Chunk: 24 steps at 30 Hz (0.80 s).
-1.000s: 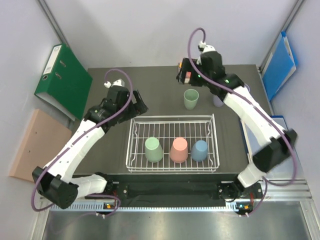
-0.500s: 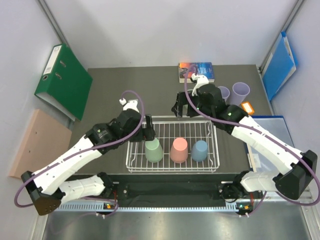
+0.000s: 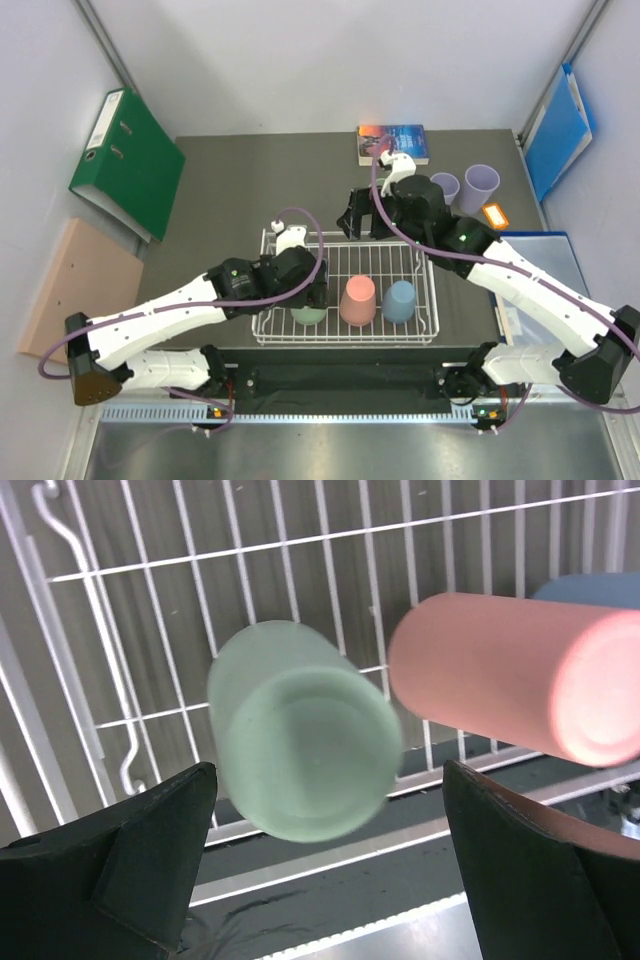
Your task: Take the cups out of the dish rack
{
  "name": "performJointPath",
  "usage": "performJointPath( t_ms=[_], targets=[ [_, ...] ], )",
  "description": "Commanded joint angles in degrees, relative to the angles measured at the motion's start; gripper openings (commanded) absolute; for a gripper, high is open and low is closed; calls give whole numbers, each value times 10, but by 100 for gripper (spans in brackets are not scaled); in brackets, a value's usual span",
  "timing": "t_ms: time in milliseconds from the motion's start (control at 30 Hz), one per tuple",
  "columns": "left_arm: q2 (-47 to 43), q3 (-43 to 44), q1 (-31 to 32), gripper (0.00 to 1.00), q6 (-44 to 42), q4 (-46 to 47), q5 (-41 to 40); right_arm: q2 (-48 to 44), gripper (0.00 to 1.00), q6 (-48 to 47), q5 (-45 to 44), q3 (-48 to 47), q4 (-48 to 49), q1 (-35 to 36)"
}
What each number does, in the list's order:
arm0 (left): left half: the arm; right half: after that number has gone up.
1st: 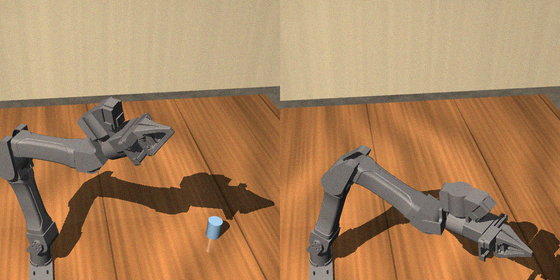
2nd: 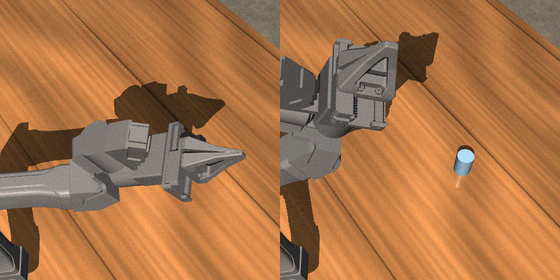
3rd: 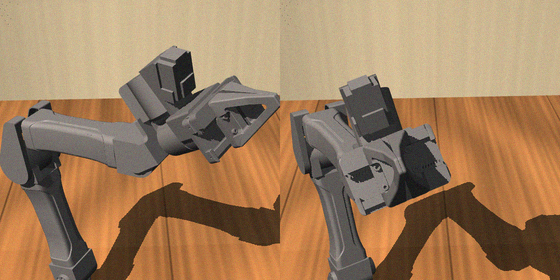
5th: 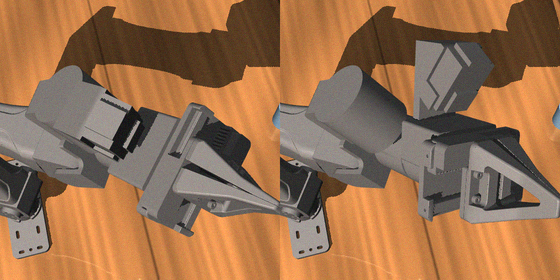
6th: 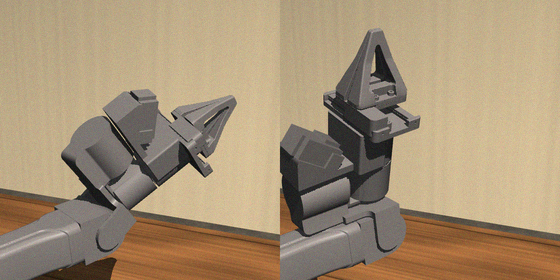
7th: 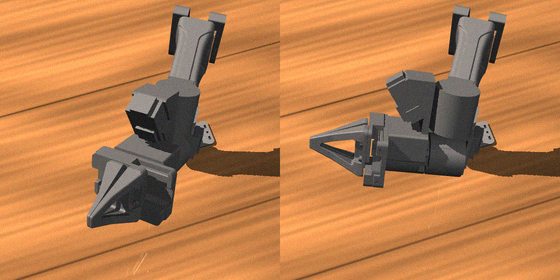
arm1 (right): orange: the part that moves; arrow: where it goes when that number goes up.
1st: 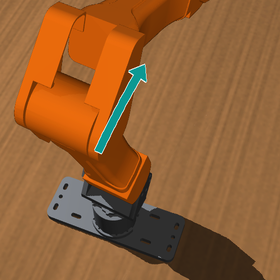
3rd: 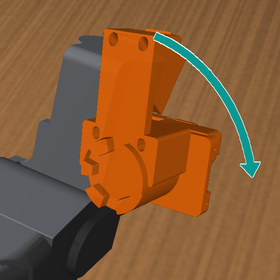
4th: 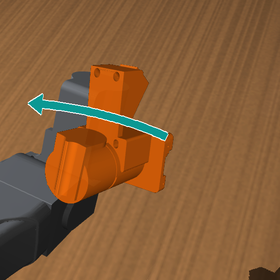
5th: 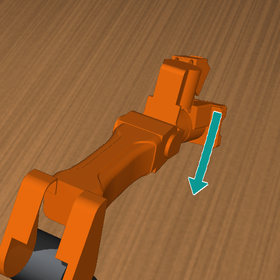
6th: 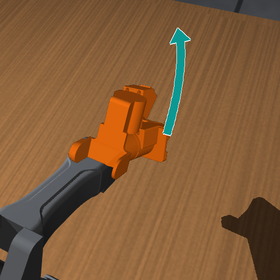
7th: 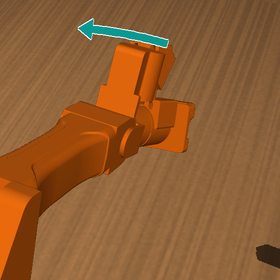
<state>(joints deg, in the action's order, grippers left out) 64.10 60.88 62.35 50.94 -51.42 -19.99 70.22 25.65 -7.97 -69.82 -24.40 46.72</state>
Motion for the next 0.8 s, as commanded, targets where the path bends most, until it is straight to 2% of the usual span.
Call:
performJointPath(
  t_ms=[0, 267, 333, 367, 400, 433, 500, 533, 600, 767],
  targets=[
    [9, -17, 2, 99, 25, 5, -47, -41, 100, 7, -21, -8, 6, 11],
    [66, -3, 2, 99, 32, -13, -74, -71, 100, 7, -28, 17, -5, 11],
    [72, -1, 3, 90, 33, -11, -73, -77, 99, 8, -28, 22, -5, 11],
    [74, -1, 2, 82, 33, -9, -69, -79, 100, 7, -28, 25, -5, 12],
    [74, -1, 2, 61, 34, -7, -68, -81, 100, 8, -29, 28, -5, 10],
    [72, -1, 2, 46, 39, -9, -68, -85, 100, 8, -30, 30, -6, 11],
    [64, -2, 3, 23, 39, -6, -64, -90, 99, 7, -34, 33, -7, 12],
    [61, 1, 3, 0, 38, -6, -63, -96, 99, 7, -38, 35, -6, 12],
    [53, 12, 2, 0, 42, -18, -71, -101, 98, 7, -44, 36, -6, 12],
    [22, 111, 2, 0, 25, -62, -104, -110, 96, 13, -74, 29, -13, 12]
  ],
)
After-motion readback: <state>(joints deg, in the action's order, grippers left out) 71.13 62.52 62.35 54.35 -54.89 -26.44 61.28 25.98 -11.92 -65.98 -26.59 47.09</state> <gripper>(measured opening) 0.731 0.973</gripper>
